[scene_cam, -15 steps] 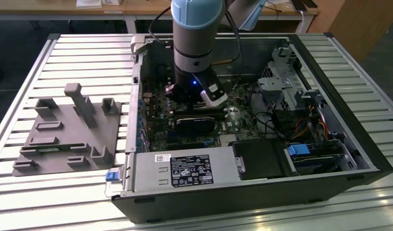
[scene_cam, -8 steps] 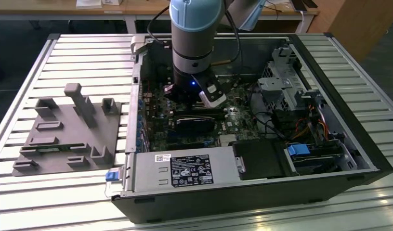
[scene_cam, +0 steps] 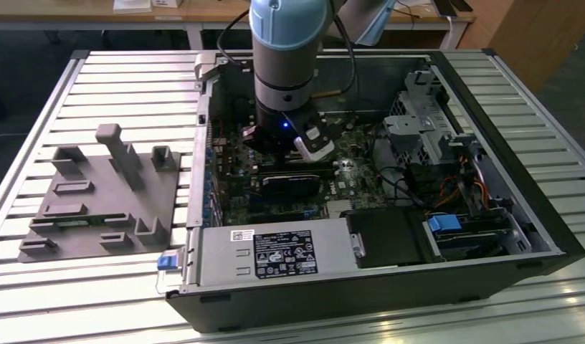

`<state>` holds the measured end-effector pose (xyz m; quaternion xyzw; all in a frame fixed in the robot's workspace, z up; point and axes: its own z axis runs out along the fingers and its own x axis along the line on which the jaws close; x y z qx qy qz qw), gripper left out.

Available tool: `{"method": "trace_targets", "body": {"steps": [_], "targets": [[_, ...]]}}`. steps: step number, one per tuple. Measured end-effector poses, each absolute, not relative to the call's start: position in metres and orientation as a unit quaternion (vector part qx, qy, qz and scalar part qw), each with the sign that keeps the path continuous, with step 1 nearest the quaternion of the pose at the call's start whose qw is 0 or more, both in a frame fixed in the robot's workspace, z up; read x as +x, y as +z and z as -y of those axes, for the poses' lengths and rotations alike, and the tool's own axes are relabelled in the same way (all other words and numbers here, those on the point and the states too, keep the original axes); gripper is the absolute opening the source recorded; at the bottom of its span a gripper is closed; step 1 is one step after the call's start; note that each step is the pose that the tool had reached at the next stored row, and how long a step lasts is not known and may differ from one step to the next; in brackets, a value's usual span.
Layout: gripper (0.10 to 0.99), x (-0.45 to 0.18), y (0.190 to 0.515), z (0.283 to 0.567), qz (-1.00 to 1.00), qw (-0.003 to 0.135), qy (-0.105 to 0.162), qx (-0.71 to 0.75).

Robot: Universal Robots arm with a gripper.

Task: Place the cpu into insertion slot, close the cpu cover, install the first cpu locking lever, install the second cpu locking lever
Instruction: 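Install the second cpu locking lever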

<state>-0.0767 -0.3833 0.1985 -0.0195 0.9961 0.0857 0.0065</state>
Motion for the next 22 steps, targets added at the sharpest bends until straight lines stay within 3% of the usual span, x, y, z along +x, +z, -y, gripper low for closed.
{"method": "trace_targets", "body": {"steps": [12, 22], "targets": [[0.106, -0.077, 0.200, 0.383, -0.995, 0.007, 0.096, -0.019], [0.106, -0.077, 0.220, 0.383, -0.995, 0.007, 0.096, -0.019]]}}
